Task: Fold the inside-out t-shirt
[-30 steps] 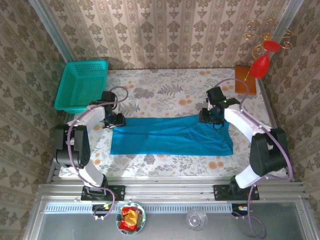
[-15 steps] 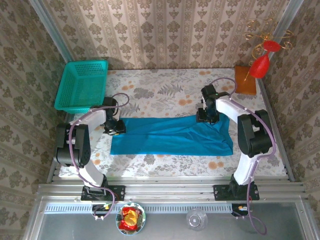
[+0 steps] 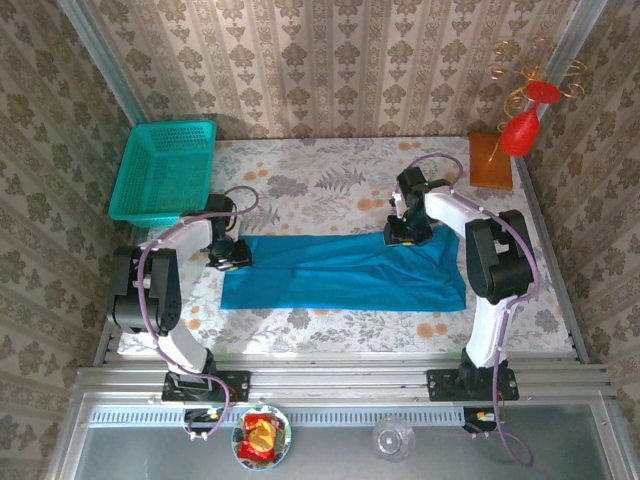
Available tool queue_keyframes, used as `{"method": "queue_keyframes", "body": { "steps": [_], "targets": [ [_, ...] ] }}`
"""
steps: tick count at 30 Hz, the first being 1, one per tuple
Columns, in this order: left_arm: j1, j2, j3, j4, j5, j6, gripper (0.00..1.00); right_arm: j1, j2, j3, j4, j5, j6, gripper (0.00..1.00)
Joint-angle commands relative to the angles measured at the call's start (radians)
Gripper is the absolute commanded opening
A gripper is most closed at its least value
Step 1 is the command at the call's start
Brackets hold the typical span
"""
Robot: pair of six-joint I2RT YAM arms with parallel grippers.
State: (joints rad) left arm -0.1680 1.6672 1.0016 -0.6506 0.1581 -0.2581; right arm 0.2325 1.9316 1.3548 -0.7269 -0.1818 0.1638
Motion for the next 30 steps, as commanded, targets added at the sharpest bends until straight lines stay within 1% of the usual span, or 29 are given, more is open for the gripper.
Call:
{"method": "queue_keyframes", "body": {
  "steps": [1, 6, 7, 8, 13, 17, 21, 26, 27, 29, 30],
  "targets": [
    [0.004, -0.032, -0.009, -0.016, 0.007, 0.006, 0.32, 0.015, -0.078, -0.028, -0.063, 0.006, 0.006, 0.22],
    [0.004, -0.058, -0.014, -0.017, 0.006, 0.005, 0.32, 0.033, -0.155, -0.072, -0.116, 0.041, 0.023, 0.03],
    [0.004, -0.064, -0.014, -0.018, 0.006, 0.005, 0.32, 0.040, -0.176, -0.086, -0.125, 0.046, 0.031, 0.00],
    [0.004, -0.066, -0.014, -0.018, 0.006, 0.005, 0.32, 0.046, -0.193, -0.102, -0.132, 0.051, 0.040, 0.00],
    [0.004, -0.086, -0.015, -0.014, 0.010, 0.000, 0.31, 0.095, -0.324, -0.207, -0.153, 0.078, 0.108, 0.00],
    [0.002, -0.112, -0.023, 0.006, 0.000, -0.010, 0.31, 0.128, -0.405, -0.289, -0.161, 0.074, 0.154, 0.00],
    [0.001, -0.119, -0.010, 0.001, -0.001, -0.013, 0.31, 0.164, -0.437, -0.362, -0.139, 0.050, 0.207, 0.00],
    [0.002, -0.115, 0.002, -0.006, -0.020, -0.013, 0.31, 0.182, -0.439, -0.419, -0.119, 0.101, 0.275, 0.00],
    [0.003, -0.111, 0.003, -0.006, -0.020, -0.016, 0.31, 0.183, -0.437, -0.428, -0.113, 0.113, 0.286, 0.02],
    [0.002, -0.106, 0.007, -0.009, -0.027, -0.021, 0.32, 0.183, -0.433, -0.439, -0.102, 0.134, 0.303, 0.09],
    [0.003, -0.104, 0.009, -0.014, -0.035, -0.025, 0.32, 0.183, -0.430, -0.442, -0.097, 0.138, 0.308, 0.15]
  ]
}}
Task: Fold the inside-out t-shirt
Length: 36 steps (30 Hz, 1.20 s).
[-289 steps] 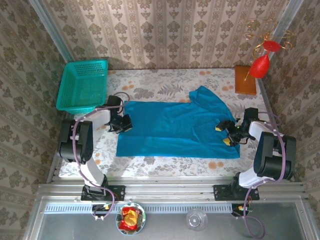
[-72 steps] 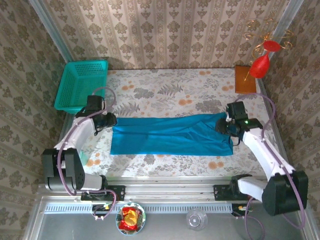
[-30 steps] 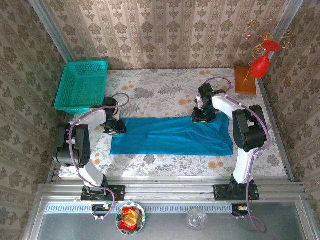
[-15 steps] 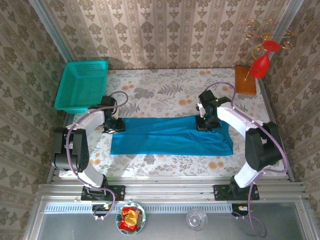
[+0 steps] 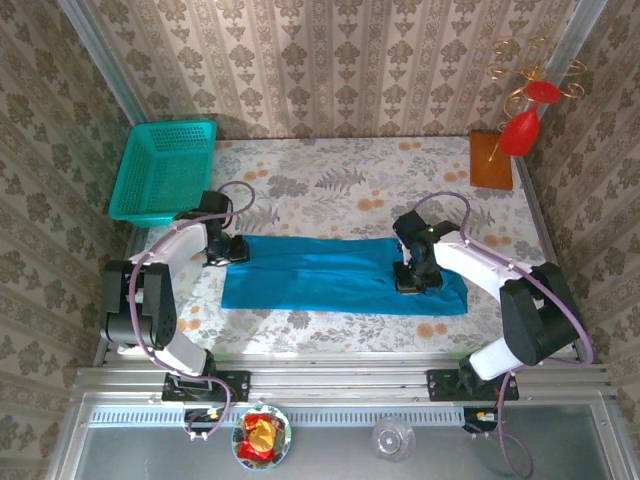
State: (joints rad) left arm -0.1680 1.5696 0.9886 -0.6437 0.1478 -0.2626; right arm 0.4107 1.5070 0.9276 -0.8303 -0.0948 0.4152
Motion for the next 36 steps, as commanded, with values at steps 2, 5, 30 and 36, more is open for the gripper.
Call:
{"method": "queue_keyframes", "body": {
  "steps": [2, 5, 30, 36],
  "targets": [
    [0.002, -0.009, 0.027, -0.032, -0.052, -0.028, 0.33, 0.005, -0.006, -0.012, 0.001, 0.055, 0.062, 0.30],
    [0.008, -0.020, 0.032, -0.054, -0.109, -0.042, 0.36, 0.005, -0.036, 0.007, -0.027, 0.058, 0.061, 0.43],
    [-0.368, 0.015, 0.110, 0.157, 0.167, -0.264, 0.37, -0.371, -0.072, -0.052, 0.133, -0.149, 0.086, 0.47],
    [-0.485, 0.109, 0.178, 0.176, 0.167, -0.288, 0.37, -0.369, -0.080, -0.127, 0.219, -0.207, 0.176, 0.45]
  ]
}}
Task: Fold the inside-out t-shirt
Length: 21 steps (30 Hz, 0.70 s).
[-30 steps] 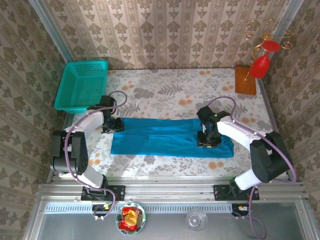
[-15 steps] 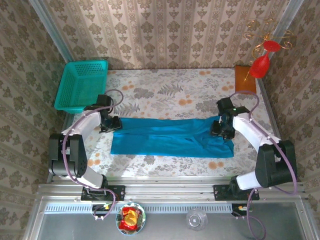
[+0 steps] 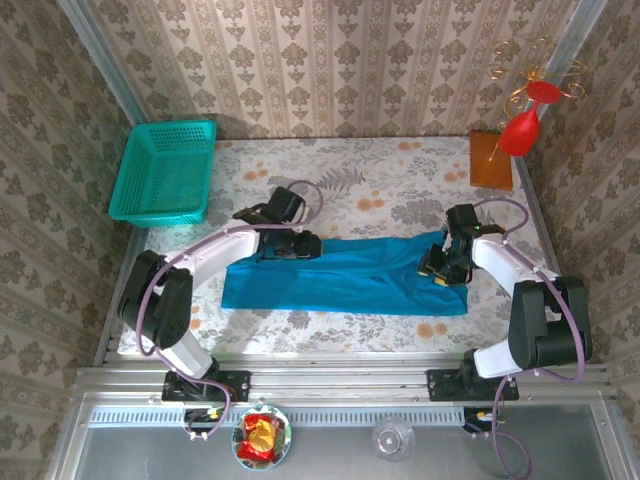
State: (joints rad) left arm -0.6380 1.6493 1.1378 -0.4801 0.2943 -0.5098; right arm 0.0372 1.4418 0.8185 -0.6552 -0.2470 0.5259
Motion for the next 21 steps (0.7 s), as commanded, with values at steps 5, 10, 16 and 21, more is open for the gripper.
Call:
{"method": "queue_keyframes", "body": {
  "steps": [5, 10, 16, 21],
  "targets": [
    [-0.043, 0.047, 0.035, 0.008, 0.012, -0.041, 0.37, 0.004, 0.010, -0.018, 0.031, -0.021, 0.092, 0.41],
    [-0.043, 0.043, 0.028, 0.005, 0.002, -0.039, 0.37, 0.005, -0.027, -0.035, 0.025, -0.006, 0.115, 0.31],
    [-0.044, 0.043, 0.030, 0.006, -0.001, -0.035, 0.37, 0.013, -0.099, -0.047, 0.011, 0.000, 0.141, 0.00],
    [-0.045, 0.042, 0.033, 0.005, -0.003, -0.026, 0.37, 0.061, -0.205, -0.071, -0.052, 0.030, 0.180, 0.00]
  ]
}}
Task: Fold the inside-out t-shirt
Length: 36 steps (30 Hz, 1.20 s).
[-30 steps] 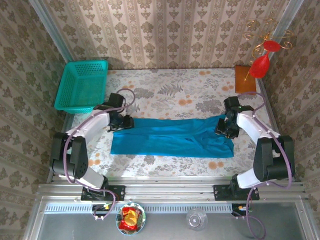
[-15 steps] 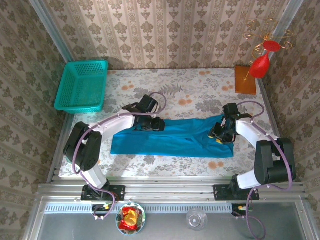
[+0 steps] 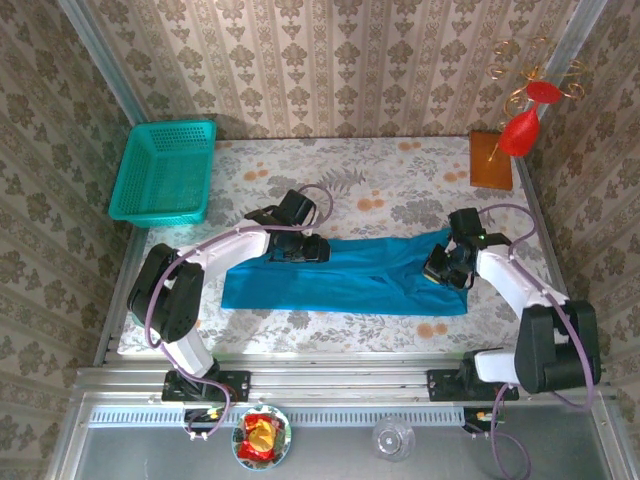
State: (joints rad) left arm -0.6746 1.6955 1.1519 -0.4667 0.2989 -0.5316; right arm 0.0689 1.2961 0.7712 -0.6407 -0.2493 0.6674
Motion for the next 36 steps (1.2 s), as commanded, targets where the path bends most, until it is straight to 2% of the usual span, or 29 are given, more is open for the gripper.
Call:
{"method": "queue_keyframes", "body": {
  "steps": [1, 6, 10, 14, 17, 23, 29, 32, 36],
  "targets": [
    [-0.007, -0.002, 0.019, -0.009, -0.007, -0.003, 0.37, 0.042, -0.082, -0.038, -0.079, 0.041, 0.055, 0.00],
    [-0.007, 0.015, 0.023, -0.013, -0.002, 0.010, 0.37, 0.079, -0.191, -0.126, -0.111, 0.089, 0.143, 0.01],
    [-0.008, 0.026, 0.032, -0.026, 0.002, 0.026, 0.37, 0.093, -0.241, -0.162, -0.129, 0.091, 0.178, 0.25],
    [-0.008, 0.040, 0.053, -0.041, 0.015, 0.048, 0.37, 0.092, -0.280, -0.098, -0.184, 0.153, 0.136, 0.39],
    [-0.008, 0.052, 0.068, -0.050, 0.023, 0.060, 0.37, 0.077, -0.252, -0.029, -0.219, 0.226, 0.073, 0.42],
    [0.005, 0.038, 0.062, -0.053, 0.001, 0.068, 0.37, 0.051, -0.077, 0.035, -0.086, 0.079, -0.051, 0.46],
    [0.063, -0.014, -0.005, -0.046, -0.010, 0.071, 0.37, 0.001, 0.110, 0.000, -0.049, 0.114, -0.077, 0.51],
    [0.108, -0.046, -0.053, -0.046, -0.012, 0.074, 0.37, 0.000, 0.103, -0.035, -0.087, 0.149, -0.065, 0.52],
    [0.159, -0.072, -0.100, -0.051, -0.009, 0.094, 0.37, -0.004, -0.054, -0.046, -0.152, 0.184, -0.061, 0.53]
  ]
}}
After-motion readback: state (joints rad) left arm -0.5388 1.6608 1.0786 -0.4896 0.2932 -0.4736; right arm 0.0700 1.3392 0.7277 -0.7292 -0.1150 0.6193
